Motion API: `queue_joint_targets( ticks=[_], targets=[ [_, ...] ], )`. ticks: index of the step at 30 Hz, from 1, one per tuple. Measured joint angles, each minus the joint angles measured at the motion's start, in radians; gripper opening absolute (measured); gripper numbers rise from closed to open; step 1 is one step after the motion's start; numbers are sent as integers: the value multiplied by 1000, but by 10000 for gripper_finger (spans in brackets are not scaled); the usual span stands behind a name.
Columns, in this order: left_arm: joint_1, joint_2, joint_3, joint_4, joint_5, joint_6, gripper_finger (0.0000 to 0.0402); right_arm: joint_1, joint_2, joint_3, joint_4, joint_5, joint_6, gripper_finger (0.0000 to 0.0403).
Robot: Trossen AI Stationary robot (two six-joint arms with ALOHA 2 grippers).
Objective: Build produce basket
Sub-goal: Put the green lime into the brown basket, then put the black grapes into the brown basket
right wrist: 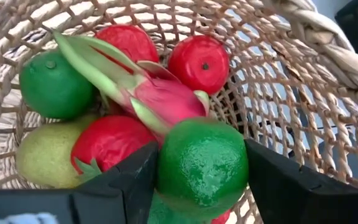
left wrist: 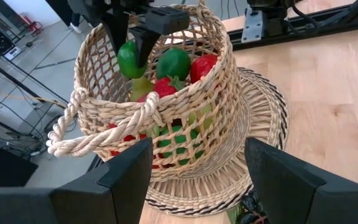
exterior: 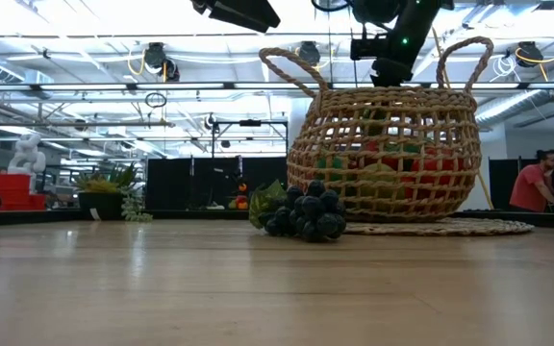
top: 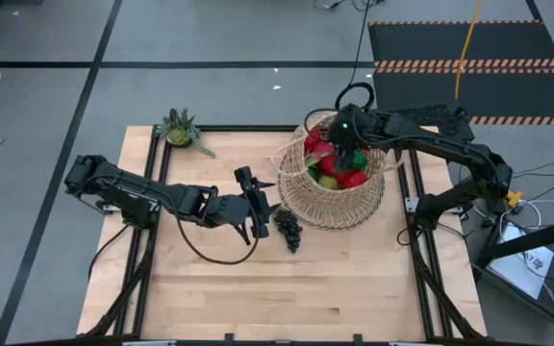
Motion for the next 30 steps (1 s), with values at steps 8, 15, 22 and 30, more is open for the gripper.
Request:
queue_joint_targets(
  ticks=[8, 15, 22, 30],
  targets=[
    [0, 0, 0, 0, 0, -2, 253, 0, 0, -1, 19, 22, -11, 248],
    [0, 0, 0, -1, 0, -3, 253, 0, -2, -1, 23, 82, -14, 269],
    [0, 0, 0, -2, 0, -3, 253, 15, -34, -3, 16, 80, 15, 266],
    [0, 0, 0, -86, 1, -24, 253, 129, -171, -3, 9, -2, 136, 265]
  ],
)
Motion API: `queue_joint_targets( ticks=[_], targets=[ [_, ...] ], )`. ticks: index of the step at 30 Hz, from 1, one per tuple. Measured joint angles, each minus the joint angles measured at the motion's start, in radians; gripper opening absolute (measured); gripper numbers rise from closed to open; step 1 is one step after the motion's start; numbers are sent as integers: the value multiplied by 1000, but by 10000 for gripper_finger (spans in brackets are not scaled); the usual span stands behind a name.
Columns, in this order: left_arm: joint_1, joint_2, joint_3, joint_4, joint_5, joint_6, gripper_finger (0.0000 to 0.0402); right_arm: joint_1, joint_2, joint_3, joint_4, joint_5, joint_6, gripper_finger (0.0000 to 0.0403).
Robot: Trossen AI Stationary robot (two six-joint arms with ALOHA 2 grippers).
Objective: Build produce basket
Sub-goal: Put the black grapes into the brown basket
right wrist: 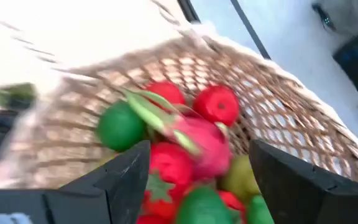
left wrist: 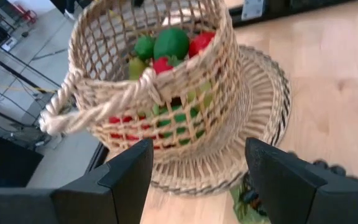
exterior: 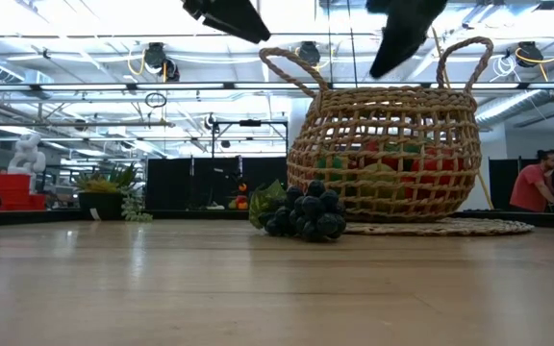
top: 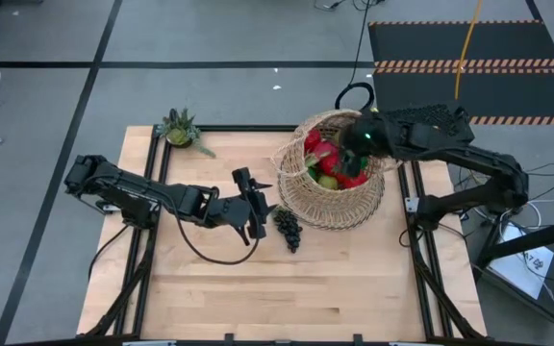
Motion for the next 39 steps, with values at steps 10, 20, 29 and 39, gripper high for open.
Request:
queue_joint_targets(
  ticks=[10, 20, 29, 39],
  targets=[
    [0, 0, 0, -95, 50, -91, 253, 226, -196, -93, 33, 4, 99, 265],
    [5, 0, -95, -61, 98, -152, 253, 469, -324, -268, 87, 4, 181, 265],
    [4, 10, -270, 270, 232, -161, 253, 629, -345, -454, 328, 5, 92, 265],
    [37, 95, -403, 469, 243, -227, 253, 647, -344, -530, 442, 10, -9, 265]
  ],
)
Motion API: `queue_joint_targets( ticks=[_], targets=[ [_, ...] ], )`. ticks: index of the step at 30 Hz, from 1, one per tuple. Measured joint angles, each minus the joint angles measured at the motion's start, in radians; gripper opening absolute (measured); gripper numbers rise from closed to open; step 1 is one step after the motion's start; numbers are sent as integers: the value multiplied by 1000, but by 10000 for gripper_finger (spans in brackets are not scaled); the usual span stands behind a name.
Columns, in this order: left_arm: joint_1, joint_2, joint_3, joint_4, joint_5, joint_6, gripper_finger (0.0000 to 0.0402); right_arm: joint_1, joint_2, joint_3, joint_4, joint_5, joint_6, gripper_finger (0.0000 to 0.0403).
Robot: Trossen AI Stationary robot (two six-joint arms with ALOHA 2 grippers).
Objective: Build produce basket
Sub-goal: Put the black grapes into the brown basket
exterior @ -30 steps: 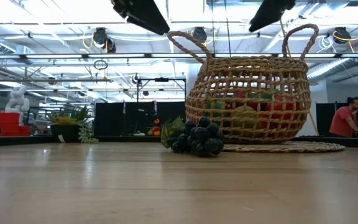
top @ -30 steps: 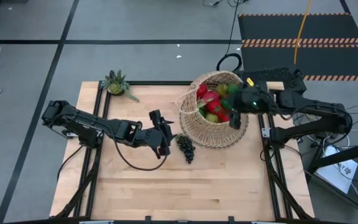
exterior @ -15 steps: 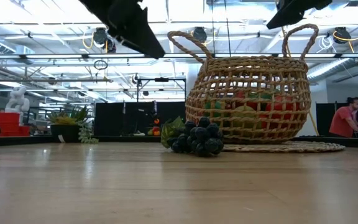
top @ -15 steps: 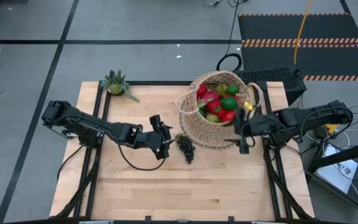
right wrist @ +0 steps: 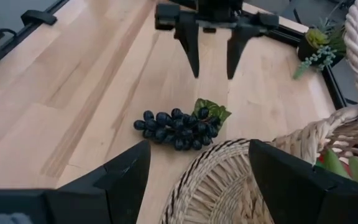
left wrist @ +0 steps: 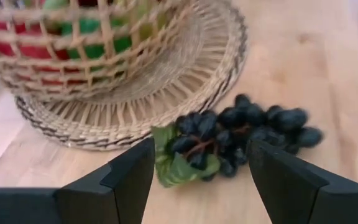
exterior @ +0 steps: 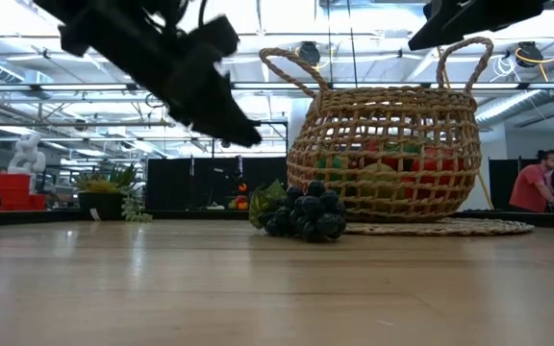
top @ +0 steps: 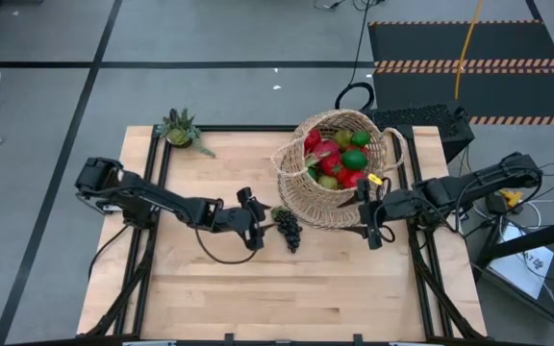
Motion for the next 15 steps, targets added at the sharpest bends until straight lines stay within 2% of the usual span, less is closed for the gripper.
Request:
queue_joint_targets(
  ticks=[3, 7, 11, 15],
  targets=[
    [19, 44, -4, -2, 0, 34, 253, 0, 0, -4, 8, 0, -2, 265],
    [50, 103, -4, -3, 15, 158, 253, 0, 0, -19, 15, 0, -9, 265],
    [95, 153, -4, 11, 69, 274, 253, 0, 0, -34, 21, 0, -9, 265],
    [159, 179, -4, 35, 152, 309, 253, 0, 0, -41, 21, 0, -10, 265]
  ],
)
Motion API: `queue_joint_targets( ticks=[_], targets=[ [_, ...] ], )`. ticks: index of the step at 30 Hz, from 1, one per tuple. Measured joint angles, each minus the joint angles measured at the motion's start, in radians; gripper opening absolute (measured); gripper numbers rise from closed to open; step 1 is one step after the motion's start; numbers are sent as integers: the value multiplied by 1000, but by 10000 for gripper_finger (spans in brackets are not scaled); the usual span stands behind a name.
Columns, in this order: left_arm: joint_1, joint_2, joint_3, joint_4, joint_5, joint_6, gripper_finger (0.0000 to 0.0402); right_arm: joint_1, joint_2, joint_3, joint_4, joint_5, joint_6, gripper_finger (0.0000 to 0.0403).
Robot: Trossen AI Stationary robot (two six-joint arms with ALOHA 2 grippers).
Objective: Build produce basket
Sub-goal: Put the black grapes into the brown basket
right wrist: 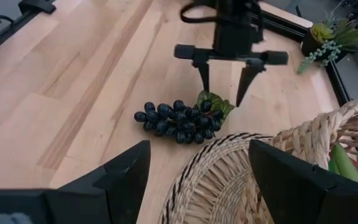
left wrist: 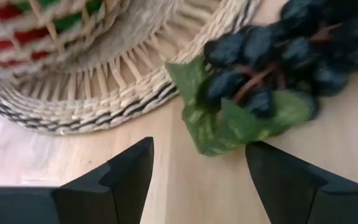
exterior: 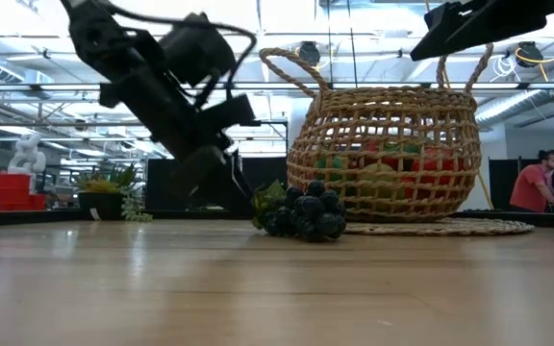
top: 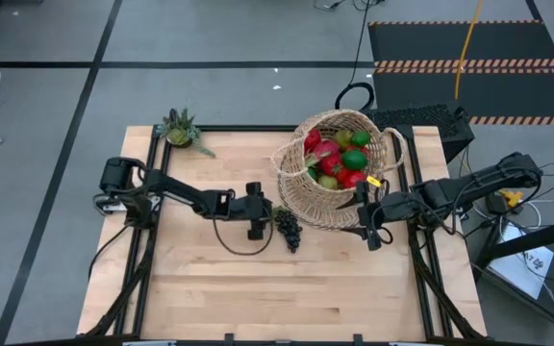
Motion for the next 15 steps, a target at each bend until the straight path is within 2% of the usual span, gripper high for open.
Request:
queue_joint_targets(
  ticks=[6, 10, 15],
  targets=[
    [74, 6, 0, 6, 112, 9, 253, 0, 0, -1, 18, 3, -11, 265],
    [85, 6, 0, 34, 188, 78, 252, 0, 0, -1, 31, 29, -54, 265],
    [80, 36, 0, 82, 207, 99, 252, -1, 0, -1, 77, 101, -87, 265]
  ],
)
